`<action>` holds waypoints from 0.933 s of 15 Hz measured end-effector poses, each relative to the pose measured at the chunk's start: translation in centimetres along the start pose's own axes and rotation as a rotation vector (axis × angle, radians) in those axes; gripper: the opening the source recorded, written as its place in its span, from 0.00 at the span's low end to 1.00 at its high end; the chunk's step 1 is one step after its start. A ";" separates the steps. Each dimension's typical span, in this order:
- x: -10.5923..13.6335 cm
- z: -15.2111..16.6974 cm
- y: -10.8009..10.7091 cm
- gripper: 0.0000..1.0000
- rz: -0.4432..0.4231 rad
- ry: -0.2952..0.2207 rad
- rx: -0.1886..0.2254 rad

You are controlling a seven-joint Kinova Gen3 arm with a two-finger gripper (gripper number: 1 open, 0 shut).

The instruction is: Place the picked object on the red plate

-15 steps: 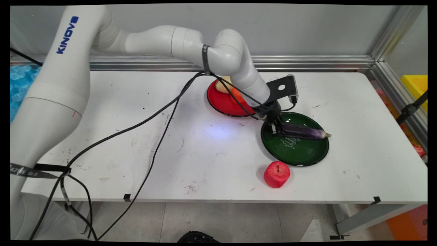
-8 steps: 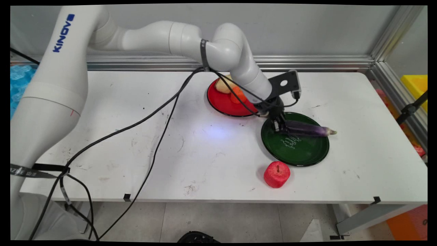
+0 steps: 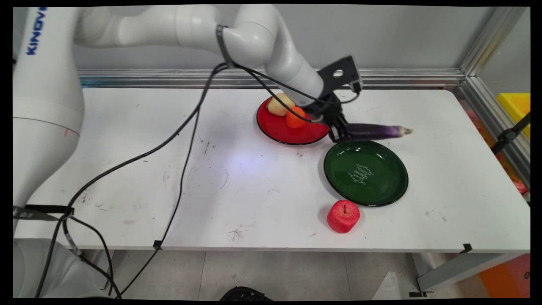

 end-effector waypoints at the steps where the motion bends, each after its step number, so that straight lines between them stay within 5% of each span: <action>1: -0.5 -0.9 -0.1 0.00 -0.017 -0.004 0.018; 8: -4.2 -5.1 -1.1 0.00 -0.107 -0.055 0.120; 14: -7.2 -5.9 -1.9 0.00 -0.152 -0.099 0.166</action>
